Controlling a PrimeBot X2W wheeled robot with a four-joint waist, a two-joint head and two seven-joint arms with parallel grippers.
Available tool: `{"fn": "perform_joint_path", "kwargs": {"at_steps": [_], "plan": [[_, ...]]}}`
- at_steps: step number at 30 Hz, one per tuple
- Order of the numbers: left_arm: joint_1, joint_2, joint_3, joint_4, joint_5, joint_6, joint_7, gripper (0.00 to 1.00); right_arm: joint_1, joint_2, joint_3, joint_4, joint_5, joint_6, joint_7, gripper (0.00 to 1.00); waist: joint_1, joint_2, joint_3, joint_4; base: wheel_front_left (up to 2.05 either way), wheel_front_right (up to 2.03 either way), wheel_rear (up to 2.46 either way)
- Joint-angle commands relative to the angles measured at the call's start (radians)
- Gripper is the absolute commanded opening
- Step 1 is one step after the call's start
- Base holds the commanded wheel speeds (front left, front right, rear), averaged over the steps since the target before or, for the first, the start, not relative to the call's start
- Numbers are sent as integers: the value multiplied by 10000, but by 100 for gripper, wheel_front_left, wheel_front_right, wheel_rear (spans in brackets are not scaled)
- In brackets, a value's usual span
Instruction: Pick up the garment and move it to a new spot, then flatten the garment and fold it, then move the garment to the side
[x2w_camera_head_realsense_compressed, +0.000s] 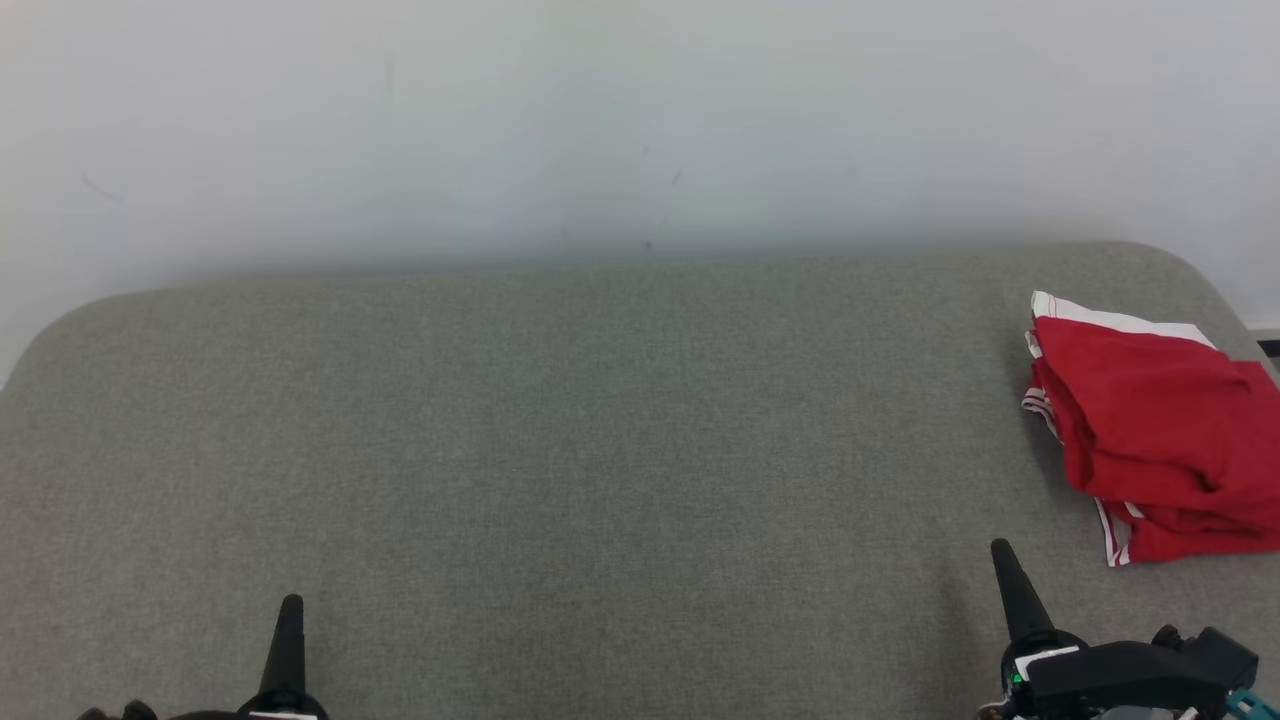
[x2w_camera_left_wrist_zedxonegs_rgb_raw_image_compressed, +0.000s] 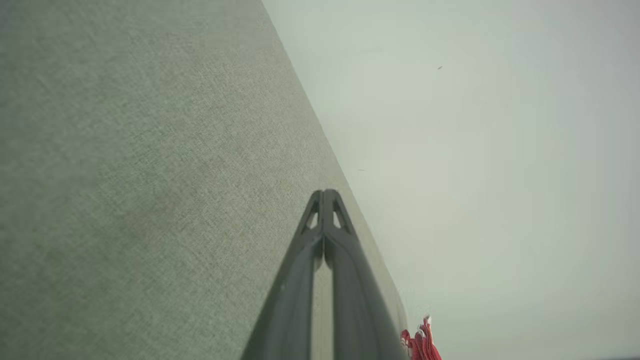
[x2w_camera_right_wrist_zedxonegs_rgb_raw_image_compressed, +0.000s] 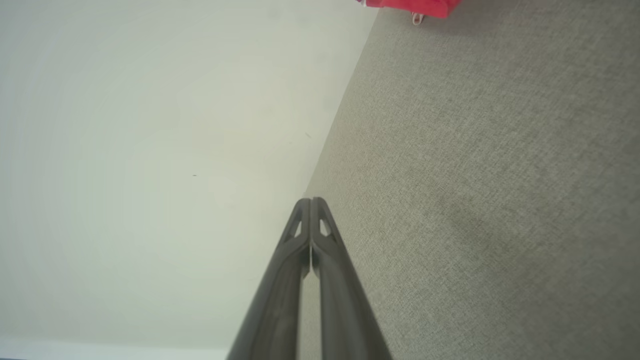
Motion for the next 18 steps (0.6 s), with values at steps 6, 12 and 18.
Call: {"fn": "perform_joint_path", "kwargs": {"at_steps": [6, 12, 18], "plan": [[-268, 38, 67, -24, -700, -62, 171, 0, -220, 2, -20, -43, 762, 5, 130, 0, -1, 0, 19, 7, 0, 0, 0], [-347, 39, 100, -8, -1248, -99, 292, 0, -283, 3, -28, -33, 1292, 5, 233, 0, -1, 0, 37, 14, 0, 0, 0], [-413, 41, 128, 8, -1653, -127, 408, 0, -337, 3, -33, -24, 1711, 6, 307, 0, -1, 0, 52, 19, 0, 0, 0]]}}
